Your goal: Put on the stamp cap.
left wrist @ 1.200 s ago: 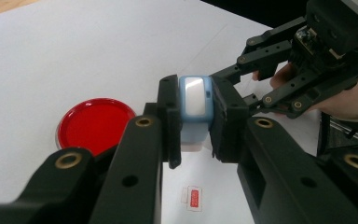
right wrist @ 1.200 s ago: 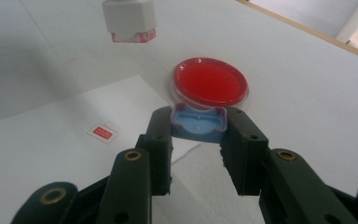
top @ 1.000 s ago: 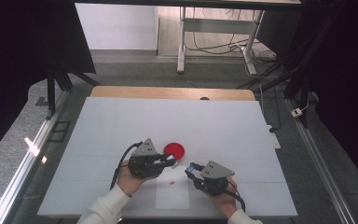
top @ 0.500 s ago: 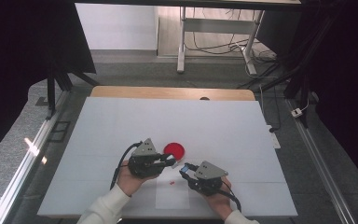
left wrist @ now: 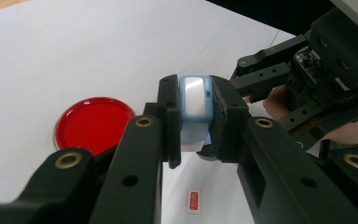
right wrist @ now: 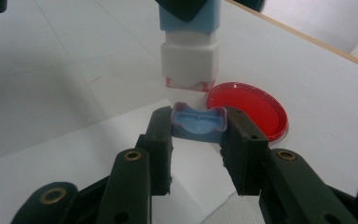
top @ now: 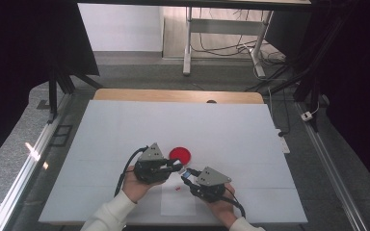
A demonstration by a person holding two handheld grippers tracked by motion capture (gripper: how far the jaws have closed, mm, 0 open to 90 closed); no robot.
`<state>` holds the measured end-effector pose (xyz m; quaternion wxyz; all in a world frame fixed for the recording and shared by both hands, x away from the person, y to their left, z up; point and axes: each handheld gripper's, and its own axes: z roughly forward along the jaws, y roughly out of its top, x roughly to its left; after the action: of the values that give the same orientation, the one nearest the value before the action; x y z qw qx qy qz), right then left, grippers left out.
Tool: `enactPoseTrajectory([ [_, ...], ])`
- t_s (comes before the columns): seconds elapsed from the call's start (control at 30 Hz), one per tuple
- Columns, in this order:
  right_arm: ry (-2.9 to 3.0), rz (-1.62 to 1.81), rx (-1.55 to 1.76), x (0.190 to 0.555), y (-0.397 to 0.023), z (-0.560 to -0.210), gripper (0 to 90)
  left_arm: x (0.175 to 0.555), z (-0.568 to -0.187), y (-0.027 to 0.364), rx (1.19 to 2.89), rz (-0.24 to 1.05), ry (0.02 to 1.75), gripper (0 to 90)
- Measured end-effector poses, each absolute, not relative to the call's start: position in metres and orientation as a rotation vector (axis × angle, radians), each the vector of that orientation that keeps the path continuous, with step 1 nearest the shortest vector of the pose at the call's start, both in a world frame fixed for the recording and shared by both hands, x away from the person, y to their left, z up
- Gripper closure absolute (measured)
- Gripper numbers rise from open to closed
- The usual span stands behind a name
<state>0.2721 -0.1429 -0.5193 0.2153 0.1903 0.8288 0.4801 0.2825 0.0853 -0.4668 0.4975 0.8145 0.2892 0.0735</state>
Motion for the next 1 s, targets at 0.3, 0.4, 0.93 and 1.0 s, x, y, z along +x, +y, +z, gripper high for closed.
enactPoseTrajectory([
  [0.3, 2.293, 1.327, 0.521, 0.2715, -0.1402, -0.5198, 64.0, 0.2819, -0.4671, 0.0839, 1.946, 0.165, 0.712, 74.9],
  [0.4, 2.294, 1.32, 0.518, 0.2712, -0.1389, -0.5203, 64.0, 0.2817, -0.4675, 0.0826, 1.943, 0.162, 0.714, 74.9],
  [0.93, 2.278, 1.316, 0.565, 0.272, -0.1358, -0.5203, 64.1, 0.28, -0.4699, 0.0759, 1.948, 0.167, 0.721, 74.9],
  [1.0, 2.276, 1.316, 0.572, 0.2721, -0.1357, -0.5201, 64.1, 0.2798, -0.4699, 0.0757, 1.945, 0.169, 0.724, 74.9],
])
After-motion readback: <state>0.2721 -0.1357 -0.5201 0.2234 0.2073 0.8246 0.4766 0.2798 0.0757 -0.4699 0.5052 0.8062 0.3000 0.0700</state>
